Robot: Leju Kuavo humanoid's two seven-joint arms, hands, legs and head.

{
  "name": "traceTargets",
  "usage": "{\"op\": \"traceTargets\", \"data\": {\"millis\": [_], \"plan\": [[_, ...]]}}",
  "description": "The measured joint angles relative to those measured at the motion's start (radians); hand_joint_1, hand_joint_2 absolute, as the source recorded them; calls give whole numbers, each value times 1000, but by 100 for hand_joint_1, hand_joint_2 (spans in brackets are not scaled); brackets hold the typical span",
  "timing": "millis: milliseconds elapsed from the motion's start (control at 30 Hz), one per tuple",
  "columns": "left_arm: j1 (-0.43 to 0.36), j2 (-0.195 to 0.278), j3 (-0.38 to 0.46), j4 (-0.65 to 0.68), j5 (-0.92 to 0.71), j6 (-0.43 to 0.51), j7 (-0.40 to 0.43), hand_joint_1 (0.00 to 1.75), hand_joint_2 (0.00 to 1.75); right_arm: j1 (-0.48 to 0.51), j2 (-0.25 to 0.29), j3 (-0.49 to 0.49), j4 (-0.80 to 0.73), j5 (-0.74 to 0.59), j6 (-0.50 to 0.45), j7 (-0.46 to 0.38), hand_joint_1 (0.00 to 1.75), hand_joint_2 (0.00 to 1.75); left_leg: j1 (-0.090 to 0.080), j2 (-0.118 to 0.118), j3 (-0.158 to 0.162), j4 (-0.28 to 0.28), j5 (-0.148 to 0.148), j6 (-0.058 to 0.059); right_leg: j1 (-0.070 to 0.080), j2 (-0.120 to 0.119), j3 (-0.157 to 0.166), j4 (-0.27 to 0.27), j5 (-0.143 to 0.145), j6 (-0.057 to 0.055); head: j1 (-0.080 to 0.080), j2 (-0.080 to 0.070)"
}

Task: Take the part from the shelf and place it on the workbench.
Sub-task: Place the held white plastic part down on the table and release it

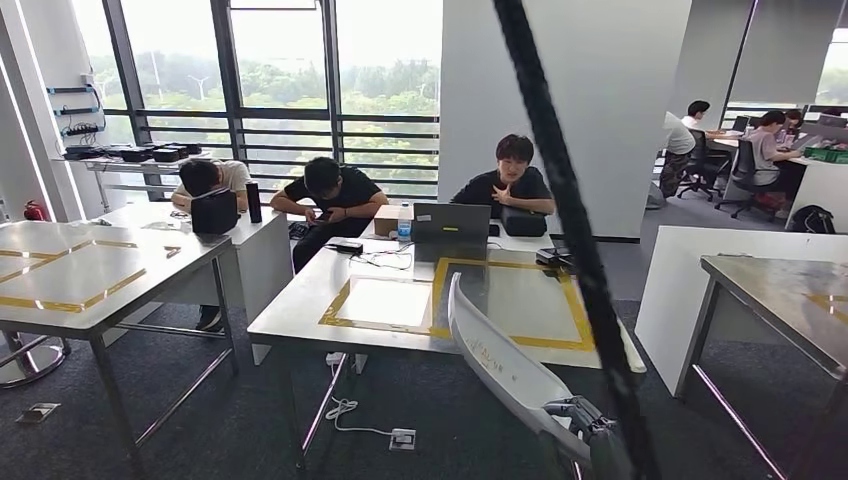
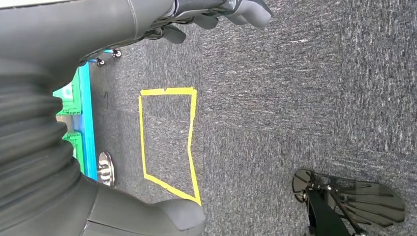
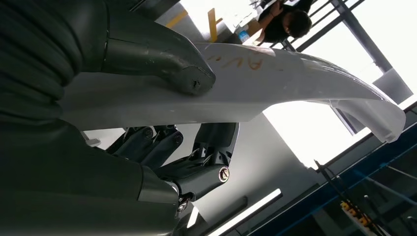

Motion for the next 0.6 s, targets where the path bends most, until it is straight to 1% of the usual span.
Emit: {"op": "traceTargets", "data": {"millis": [100, 167, 200, 233, 267, 300, 333, 367, 400, 433, 467, 500, 533, 567, 600], "plan": [[0, 0, 0, 0, -4, -1, 0, 0, 175, 4, 5, 1, -4, 13, 0, -3, 175, 175, -4, 0, -2, -2, -2, 6, -5, 0, 1, 1, 2, 7, 0, 0], [0, -1, 0, 0, -4, -4, -2, 0, 175, 8, 5, 1, -5, 17, -2, -8, 175, 175, -3, 1, 1, -7, -2, 15, -6, 0, -3, 16, 11, 15, 0, 0], [0, -2, 0, 0, -4, -6, -3, 0, 175, 9, 5, 0, -5, 17, -4, -12, 175, 175, -1, 3, 7, -12, -2, 20, -6, -4, -8, 30, 10, 18, 0, 0], [0, -3, 0, 0, -4, -8, -5, 0, 175, 10, 4, -1, -5, 16, -7, -18, 175, 175, 1, 5, 14, -14, -2, 24, -5, -10, -18, 52, -2, 20, 1, 0], [1, -4, 0, 0, -4, -10, -7, 0, 175, 10, 4, -2, -5, 16, -10, -22, 175, 175, 2, 7, 20, -15, -2, 27, -6, -15, -37, 89, -26, 22, 1, 0], [2, -4, 0, 0, -4, -12, -10, 0, 175, 11, 4, -4, -5, 16, -13, -26, 175, 175, 2, 9, 22, -16, -3, 29, -7, -20, -63, 143, -58, 23, 2, 0], [2, -4, 0, 0, -4, -14, -12, 0, 175, 14, 4, -6, -5, 16, -15, -28, 175, 175, 3, 11, 21, -15, -4, 29, -8, -22, -96, 206, -90, 25, 2, 0], [3, -3, 0, 0, -4, -16, -14, 0, 175, 18, 4, -8, -5, 17, -16, -28, 175, 175, 3, 13, 21, -15, -5, 27, -10, -23, -126, 260, -113, 26, 2, 0], [5, -4, 1, 0, -4, -17, -16, 0, 175, 23, 4, -9, -5, 18, -17, -27, 175, 175, 4, 14, 22, -15, -7, 24, -12, -25, -142, 285, -118, 28, 2, 0], [6, -4, 1, 0, -5, -18, -17, 0, 175, 27, 4, -9, -5, 20, -18, -26, 175, 175, 5, 15, 24, -14, -10, 20, -14, -27, -141, 273, -103, 28, 3, 0], [7, -6, 1, 0, -6, -19, -19, 0, 175, 31, 4, -10, -6, 22, -20, -24, 175, 175, 7, 16, 27, -14, -14, 15, -16, -29, -119, 223, -72, 29, 3, 0], [8, -7, 1, 0, -6, -20, -20, 0, 175, 35, 4, -11, -7, 24, -21, -23, 175, 175, 9, 17, 32, -13, -19, 9, -19, -34, -87, 151, -36, 31, 3, 0], [9, -8, 1, 0, -7, -20, -21, 0, 175, 40, 4, -12, -8, 26, -22, -23, 175, 175, 11, 18, 36, -12, -24, 2, -18, -38, -58, 88, -20, 30, 3, 0], [10, -8, 1, 0, -7, -21, -22, 0, 175, 46, 3, -12, -10, 27, -23, -22, 175, 175, 12, 19, 39, -12, -29, -6, -15, -43, -37, 45, -19, 25, 3, 0], [11, -8, 1, 0, -7, -22, -23, 0, 175, 54, 3, -14, -11, 27, -24, -22, 175, 175, 12, 20, 43, -11, -34, -14, -12, -45, -26, 24, -23, 18, 3, 0]]}}
